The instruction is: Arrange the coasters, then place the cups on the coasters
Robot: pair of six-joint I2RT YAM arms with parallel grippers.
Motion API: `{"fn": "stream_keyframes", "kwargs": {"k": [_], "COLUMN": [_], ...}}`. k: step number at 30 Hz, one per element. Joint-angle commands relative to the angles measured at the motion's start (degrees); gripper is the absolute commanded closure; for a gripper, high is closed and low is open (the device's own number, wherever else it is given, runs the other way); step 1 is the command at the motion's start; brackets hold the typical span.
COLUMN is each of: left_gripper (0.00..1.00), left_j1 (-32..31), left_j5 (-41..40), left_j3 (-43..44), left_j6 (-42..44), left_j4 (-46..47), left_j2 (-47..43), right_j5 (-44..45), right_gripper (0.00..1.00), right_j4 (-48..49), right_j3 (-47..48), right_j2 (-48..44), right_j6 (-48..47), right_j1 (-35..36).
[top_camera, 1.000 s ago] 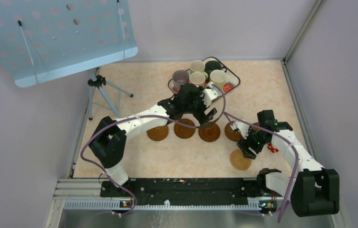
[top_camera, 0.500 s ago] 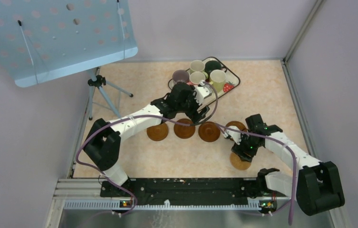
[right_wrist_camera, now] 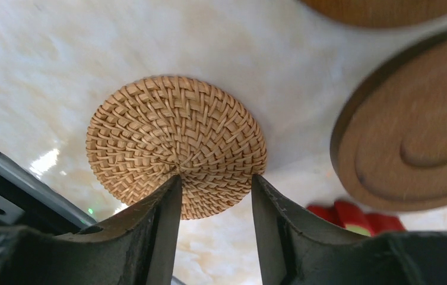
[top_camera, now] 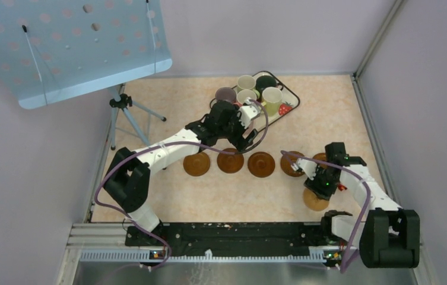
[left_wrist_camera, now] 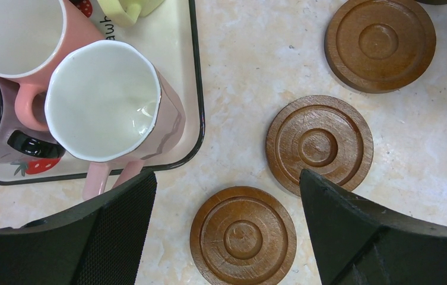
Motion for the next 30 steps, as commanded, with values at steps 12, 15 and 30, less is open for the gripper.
{"fn": "stream_keyframes", "kwargs": {"k": [12,15,30], "left_gripper": [0.05,0.05,0.05], "left_j1": [0.9,1.0,2.4], "left_j5": [1.6,1.9,2.7], "left_j3": [0.4,0.5,0.5], "left_j6": [1.0,1.0,1.6], "left_j4": [1.4,1.4,0.9], "left_j2": [-1.9,-1.5,-1.2], "right_j5": [10.7,11.1,-1.1], "right_gripper": [0.56,0.57,0.58], "right_j4": [-6.3,-3.9,-15.3], "right_j3": [-0.1,1.9,14.3], "right_j2": [-1.8,1.3,5.1], "right_j6": [-21.4,-22.0,-19.5], "right_j1": [-22.1,-25.9,-27.7]}}
